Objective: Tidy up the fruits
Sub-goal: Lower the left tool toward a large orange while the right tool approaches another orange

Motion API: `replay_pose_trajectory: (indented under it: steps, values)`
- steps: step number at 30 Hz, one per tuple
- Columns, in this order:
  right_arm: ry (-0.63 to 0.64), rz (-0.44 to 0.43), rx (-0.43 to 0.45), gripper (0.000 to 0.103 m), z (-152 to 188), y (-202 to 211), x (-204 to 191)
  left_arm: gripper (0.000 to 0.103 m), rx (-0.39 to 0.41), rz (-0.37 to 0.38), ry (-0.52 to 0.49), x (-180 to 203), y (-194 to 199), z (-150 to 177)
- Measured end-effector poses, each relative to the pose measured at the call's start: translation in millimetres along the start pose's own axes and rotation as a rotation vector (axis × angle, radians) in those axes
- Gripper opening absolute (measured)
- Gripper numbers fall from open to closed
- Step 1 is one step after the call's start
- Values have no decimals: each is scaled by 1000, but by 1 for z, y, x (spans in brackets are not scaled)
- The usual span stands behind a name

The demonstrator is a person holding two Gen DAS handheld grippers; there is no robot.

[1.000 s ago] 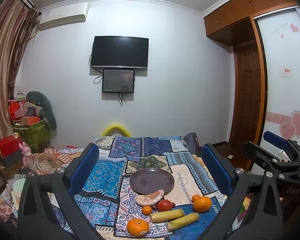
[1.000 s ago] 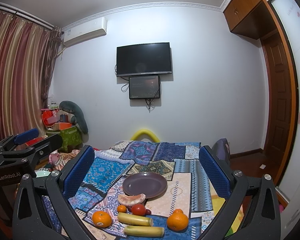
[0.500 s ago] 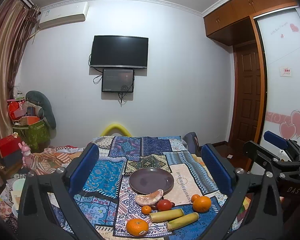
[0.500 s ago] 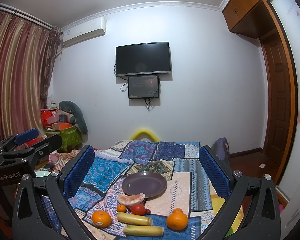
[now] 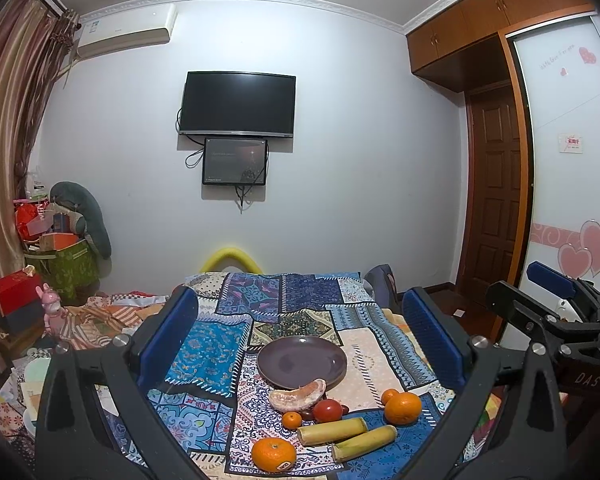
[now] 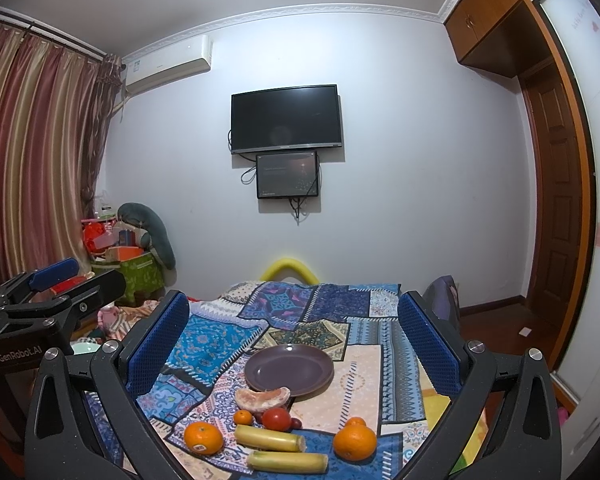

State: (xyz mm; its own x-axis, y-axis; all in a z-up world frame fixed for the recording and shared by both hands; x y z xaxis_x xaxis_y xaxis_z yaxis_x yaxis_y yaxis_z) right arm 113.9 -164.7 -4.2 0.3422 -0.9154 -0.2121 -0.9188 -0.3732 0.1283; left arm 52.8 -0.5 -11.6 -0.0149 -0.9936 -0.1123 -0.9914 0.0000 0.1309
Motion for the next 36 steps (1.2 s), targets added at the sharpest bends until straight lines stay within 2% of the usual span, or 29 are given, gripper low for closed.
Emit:
replay_pose_trajectory:
  steps: [10,14,20,23,29,32,36]
  values:
    - [-6,-2,-15,103,4,-5,1,103,4,3,-23,0,-2,4]
    - [-14,-2,-38,103,9,-10,6,103,-18,9,-19,-4,-10,10]
    - [-9,7,-113,103,27,-23,15,102,-121,19,-7,-19,-38,30]
    - [-5,22,-156,103,36,-31,24,92,-174,6,-28,-25,-51,44]
    - [-22,61,-252,101,56,-48,49,86,-308,20,-43,-36,-80,77]
    - [-39,74,-317,93,66,-56,61,85,-392,60,-35,-40,-96,96]
    - [-59,91,-390,83,79,-64,78,84,-483,67,-42,-40,-112,120]
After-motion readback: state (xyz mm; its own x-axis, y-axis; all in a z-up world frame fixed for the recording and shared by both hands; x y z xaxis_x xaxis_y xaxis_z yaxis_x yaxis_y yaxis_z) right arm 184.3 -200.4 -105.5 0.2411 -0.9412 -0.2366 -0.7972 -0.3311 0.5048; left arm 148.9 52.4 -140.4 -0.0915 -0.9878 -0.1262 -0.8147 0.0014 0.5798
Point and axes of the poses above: each gripper's, at about its wrist camera, not at the fingertips, and y roughly against the way its jaws point, x to its right, z to its underside, the point moved 5 cm from there along -y, roughly the way its jaws point, and after that the axes turned 9 degrees about -y, right-handed, at the moved point
